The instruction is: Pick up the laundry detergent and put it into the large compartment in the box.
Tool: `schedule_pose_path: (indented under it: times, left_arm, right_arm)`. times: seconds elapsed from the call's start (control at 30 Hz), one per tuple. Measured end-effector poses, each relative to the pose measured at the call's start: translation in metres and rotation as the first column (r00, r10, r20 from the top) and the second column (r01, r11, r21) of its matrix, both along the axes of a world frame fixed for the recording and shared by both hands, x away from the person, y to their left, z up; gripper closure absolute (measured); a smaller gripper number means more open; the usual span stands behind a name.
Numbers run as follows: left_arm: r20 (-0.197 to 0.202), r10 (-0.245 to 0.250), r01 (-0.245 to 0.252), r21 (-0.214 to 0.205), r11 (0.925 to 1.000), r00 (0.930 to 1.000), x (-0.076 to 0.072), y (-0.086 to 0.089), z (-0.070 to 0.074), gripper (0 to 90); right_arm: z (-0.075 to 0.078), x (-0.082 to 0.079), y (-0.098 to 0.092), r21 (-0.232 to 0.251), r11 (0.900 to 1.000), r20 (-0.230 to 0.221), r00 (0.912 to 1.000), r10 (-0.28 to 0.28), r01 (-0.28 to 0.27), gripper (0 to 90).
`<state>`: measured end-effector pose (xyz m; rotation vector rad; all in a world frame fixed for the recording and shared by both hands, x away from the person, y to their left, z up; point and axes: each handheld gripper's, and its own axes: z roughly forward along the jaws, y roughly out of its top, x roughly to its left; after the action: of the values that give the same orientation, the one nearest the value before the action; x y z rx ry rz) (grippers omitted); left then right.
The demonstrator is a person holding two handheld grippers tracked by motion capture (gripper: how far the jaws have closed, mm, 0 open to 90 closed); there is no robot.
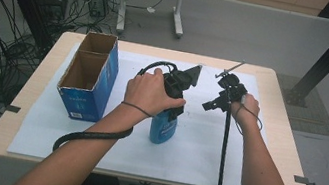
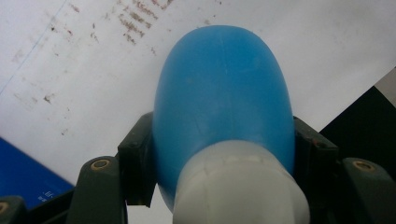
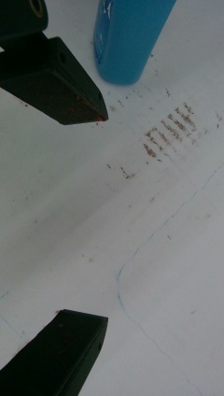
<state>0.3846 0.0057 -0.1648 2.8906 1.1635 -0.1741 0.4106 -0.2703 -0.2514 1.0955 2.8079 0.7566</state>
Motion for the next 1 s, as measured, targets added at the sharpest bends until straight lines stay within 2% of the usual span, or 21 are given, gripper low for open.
schedule_pose_path:
  times: [0.5, 1.0]
  left_arm:
    - [0.006, 0.002, -0.002, -0.003, 1.0, 1.0, -0.0016, 0.0005, -0.0001, 37.3]
    - [-0.011, 0.005, -0.005, 0.003, 1.0, 0.9999, 0.0021, 0.001, 0.0007, 37.5]
  right_arm:
    - [0.0013, -0.0008, -0.0007, -0.005, 1.0, 0.002, 1.0, -0.002, 0.002, 3.3]
    - [0.0015, -0.0017, -0.0042, -0.003, 1.0, 0.004, 1.0, -0.008, 0.008, 3.3]
